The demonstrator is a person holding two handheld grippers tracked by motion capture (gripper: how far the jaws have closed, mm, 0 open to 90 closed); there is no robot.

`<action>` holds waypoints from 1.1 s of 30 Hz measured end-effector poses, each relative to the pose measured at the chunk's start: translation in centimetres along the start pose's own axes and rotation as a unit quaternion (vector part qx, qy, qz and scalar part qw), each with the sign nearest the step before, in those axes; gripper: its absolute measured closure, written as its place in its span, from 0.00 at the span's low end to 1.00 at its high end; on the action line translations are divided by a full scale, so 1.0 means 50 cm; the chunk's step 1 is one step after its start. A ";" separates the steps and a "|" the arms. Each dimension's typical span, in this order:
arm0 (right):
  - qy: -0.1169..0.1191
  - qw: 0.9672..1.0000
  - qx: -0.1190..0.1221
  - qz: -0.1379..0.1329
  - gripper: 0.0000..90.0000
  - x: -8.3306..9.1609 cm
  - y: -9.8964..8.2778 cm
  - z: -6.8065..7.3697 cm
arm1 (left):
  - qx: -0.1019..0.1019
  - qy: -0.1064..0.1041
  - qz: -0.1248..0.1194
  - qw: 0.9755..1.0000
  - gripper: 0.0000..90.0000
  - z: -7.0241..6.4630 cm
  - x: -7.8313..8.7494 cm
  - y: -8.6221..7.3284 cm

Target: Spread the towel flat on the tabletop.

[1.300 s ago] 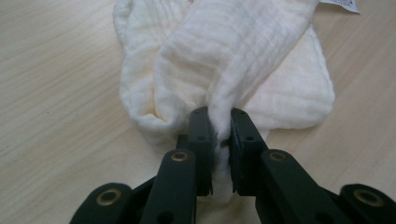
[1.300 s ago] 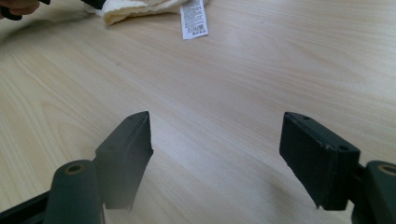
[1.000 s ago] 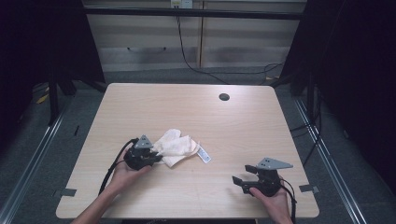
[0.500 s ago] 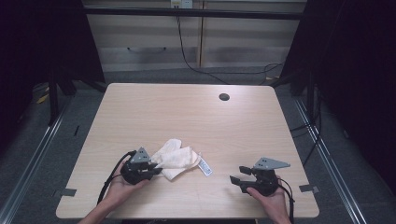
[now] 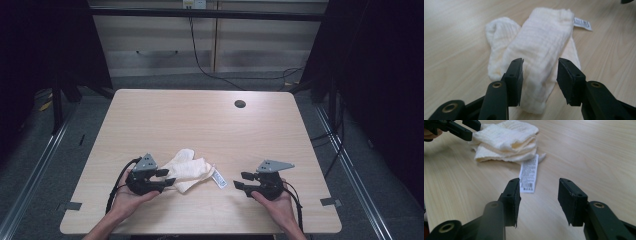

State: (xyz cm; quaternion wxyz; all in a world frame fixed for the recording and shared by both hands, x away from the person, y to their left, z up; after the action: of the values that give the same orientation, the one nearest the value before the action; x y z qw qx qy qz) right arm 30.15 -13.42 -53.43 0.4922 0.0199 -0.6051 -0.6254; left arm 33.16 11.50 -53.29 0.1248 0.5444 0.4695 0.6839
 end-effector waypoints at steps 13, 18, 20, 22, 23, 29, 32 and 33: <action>0.019 0.999 0.019 0.017 0.78 -0.114 0.060 0.016 | -0.020 0.001 0.044 0.999 0.91 0.028 -0.049 -0.021; 0.037 0.999 0.012 0.017 0.79 -0.140 0.066 0.024 | -0.019 0.002 0.041 0.999 0.92 0.023 -0.055 -0.025; 0.041 0.999 0.010 0.019 0.77 -0.146 0.063 0.027 | -0.018 0.001 0.043 0.999 0.92 0.024 -0.054 -0.026; 0.044 0.999 0.008 0.019 0.76 -0.150 0.063 0.027 | -0.018 0.001 0.042 0.999 0.92 0.025 -0.054 -0.026; 0.045 0.999 0.007 0.016 0.74 -0.153 0.064 0.026 | -0.018 0.001 0.042 0.999 0.92 0.024 -0.055 -0.026; 0.044 0.999 -0.001 0.018 0.74 -0.164 0.061 0.019 | -0.018 0.000 0.042 0.999 0.92 0.024 -0.055 -0.026; 0.045 0.998 0.008 0.038 0.73 -0.177 0.044 0.023 | -0.020 0.000 0.041 0.999 0.92 0.024 -0.055 -0.026; 0.045 0.998 0.008 0.038 0.73 -0.177 0.044 0.023 | -0.020 0.000 0.041 0.999 0.92 0.024 -0.055 -0.026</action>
State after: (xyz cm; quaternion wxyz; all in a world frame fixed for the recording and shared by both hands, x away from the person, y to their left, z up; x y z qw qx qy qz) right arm 35.31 -6.44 -56.47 0.5424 0.0290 -0.5871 -0.6002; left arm 34.77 10.94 -56.07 0.1073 0.5603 0.4331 0.6978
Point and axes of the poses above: each handheld gripper's, and its own axes: x roughly backward along the jaws, y roughly out of its top, z roughly to its left, the point moved 10 cm from there along -x, roughly forward along the jaws, and after that the axes turned 5 degrees about -x, right-handed, at the moved point
